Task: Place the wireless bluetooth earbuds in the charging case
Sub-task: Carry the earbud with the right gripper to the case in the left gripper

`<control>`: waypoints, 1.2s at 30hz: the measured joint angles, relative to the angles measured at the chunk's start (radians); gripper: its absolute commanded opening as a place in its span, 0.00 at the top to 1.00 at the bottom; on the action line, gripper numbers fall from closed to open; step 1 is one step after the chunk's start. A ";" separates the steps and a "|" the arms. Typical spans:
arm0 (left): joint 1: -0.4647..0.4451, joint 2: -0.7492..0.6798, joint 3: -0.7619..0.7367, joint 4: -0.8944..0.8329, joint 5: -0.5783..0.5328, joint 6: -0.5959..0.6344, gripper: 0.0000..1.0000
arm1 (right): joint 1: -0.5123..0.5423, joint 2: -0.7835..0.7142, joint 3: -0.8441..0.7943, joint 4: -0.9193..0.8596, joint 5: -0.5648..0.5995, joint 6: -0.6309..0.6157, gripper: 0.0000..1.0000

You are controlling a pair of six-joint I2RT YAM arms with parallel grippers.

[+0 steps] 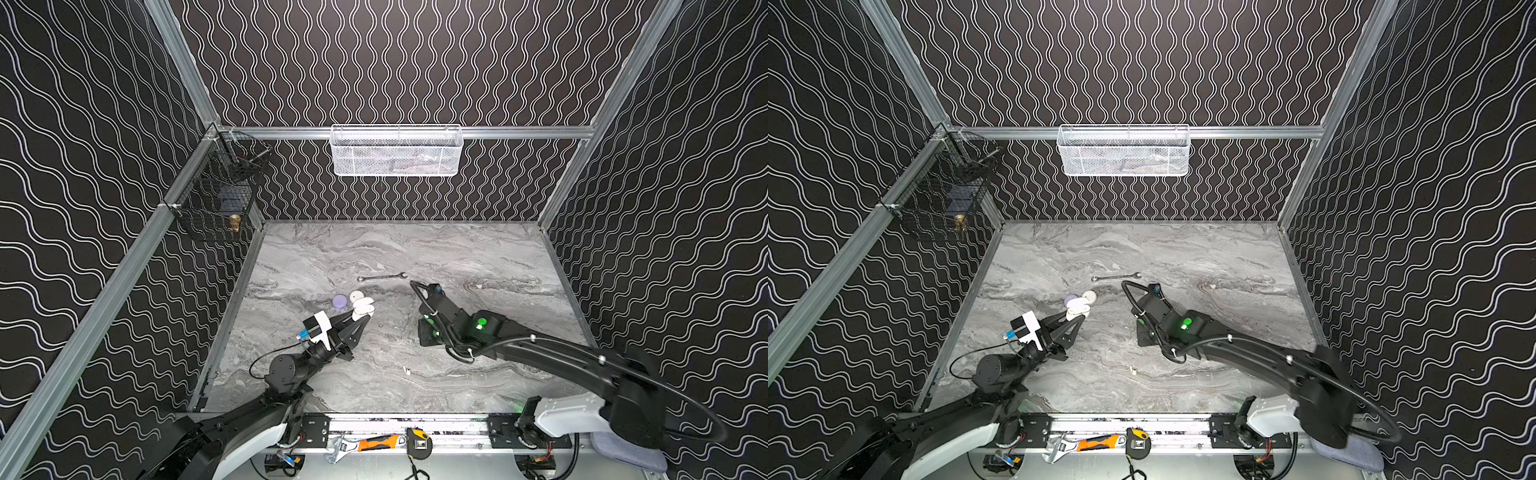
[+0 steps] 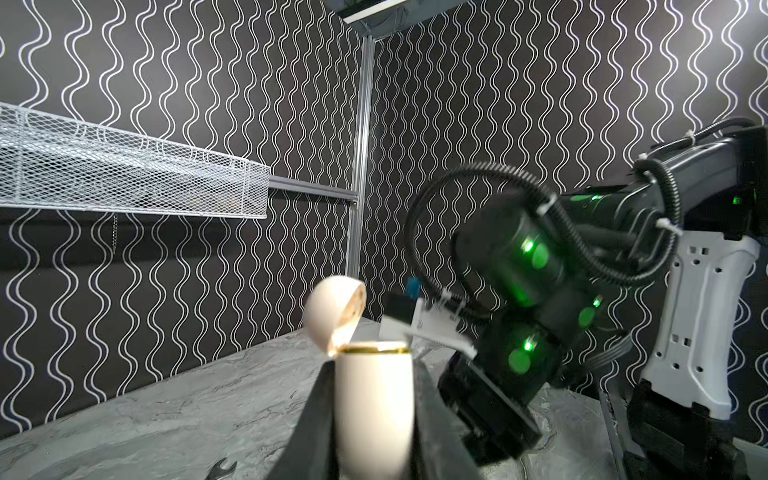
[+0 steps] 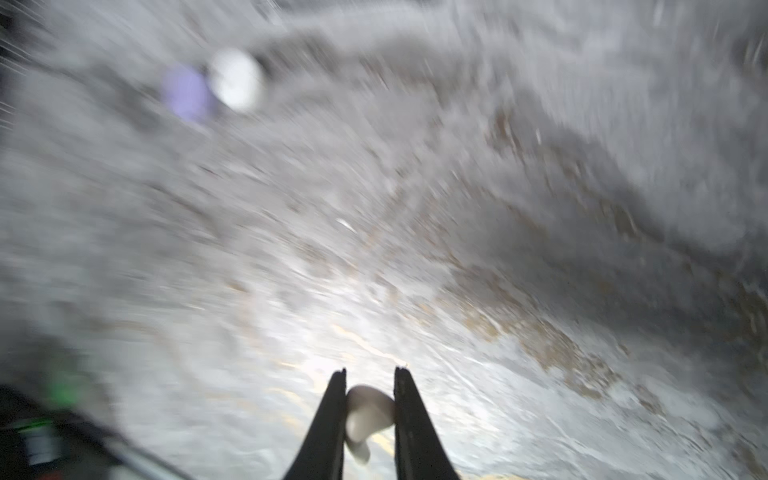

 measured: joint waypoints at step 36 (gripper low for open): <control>-0.050 -0.074 0.062 0.065 0.235 -0.081 1.00 | 0.430 -0.157 -0.262 1.268 0.279 -0.370 0.95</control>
